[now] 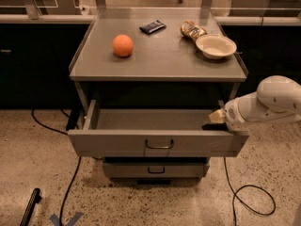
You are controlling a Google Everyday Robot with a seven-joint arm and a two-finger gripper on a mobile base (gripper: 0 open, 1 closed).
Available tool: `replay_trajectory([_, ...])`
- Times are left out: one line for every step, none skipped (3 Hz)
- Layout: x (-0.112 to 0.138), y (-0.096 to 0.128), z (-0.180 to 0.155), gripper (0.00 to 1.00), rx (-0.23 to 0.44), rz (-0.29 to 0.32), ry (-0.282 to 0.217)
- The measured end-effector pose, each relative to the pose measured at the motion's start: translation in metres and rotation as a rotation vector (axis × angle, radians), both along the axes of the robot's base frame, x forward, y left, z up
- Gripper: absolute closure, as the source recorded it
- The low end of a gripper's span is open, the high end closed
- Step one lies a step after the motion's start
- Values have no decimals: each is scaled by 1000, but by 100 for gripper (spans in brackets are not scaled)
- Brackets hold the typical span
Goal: Open top drawer
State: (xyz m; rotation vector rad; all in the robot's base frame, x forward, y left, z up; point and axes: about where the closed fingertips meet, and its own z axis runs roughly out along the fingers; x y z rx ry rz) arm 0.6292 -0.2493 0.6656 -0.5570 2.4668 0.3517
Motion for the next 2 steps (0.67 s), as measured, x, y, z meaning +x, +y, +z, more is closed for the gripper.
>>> replay_trajectory([-40, -6, 1, 100, 60, 23, 24])
replay_trajectory([-86, -12, 6, 100, 145, 64, 32])
